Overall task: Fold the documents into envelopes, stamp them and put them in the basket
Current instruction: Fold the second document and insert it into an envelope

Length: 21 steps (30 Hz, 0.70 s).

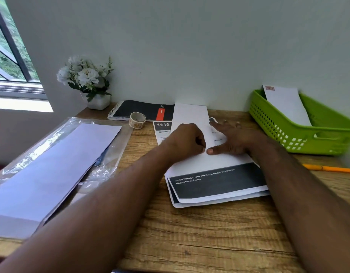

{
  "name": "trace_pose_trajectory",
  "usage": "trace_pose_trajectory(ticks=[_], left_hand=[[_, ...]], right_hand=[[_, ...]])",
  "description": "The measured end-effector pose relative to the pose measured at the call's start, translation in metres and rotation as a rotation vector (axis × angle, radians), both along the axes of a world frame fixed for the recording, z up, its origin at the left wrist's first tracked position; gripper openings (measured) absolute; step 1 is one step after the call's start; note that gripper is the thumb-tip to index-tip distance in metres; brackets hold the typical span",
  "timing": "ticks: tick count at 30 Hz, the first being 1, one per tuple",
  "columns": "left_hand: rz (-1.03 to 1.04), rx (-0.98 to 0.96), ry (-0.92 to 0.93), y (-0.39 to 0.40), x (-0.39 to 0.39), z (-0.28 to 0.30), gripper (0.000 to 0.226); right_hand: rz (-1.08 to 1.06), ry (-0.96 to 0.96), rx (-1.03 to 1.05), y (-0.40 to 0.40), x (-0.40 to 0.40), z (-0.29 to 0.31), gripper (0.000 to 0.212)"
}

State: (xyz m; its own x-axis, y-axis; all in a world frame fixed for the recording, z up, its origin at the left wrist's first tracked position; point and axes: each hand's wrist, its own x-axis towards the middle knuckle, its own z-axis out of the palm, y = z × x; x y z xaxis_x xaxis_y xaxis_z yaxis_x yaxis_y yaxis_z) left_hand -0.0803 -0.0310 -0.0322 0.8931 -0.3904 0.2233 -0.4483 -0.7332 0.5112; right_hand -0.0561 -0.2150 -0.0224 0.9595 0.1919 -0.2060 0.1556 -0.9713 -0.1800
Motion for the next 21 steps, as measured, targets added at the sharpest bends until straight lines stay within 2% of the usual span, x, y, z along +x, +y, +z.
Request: trace_pose_trajectory(ticks=[5,12,15,17,21], left_hand=[[0.007,0.091,0.054,0.012,0.0,0.008,0.013],[0.088,0.355,0.119,0.049,0.009,0.025,0.011],[0.103,0.436,0.038,0.042,0.007,0.023,0.011],[0.051,0.385,-0.003,0.035,0.004,0.018,0.018],[-0.083,0.305,0.048,0.024,0.004,0.013,0.028]], right_hand=[[-0.018,0.03,-0.003,-0.007,0.011,-0.009,0.13],[-0.038,0.051,0.043,-0.009,0.01,-0.012,0.129],[-0.029,0.033,0.077,-0.008,0.007,-0.011,0.114],[0.041,-0.023,0.104,-0.006,0.004,-0.006,0.099],[0.193,-0.108,0.185,0.005,-0.006,0.01,0.046]])
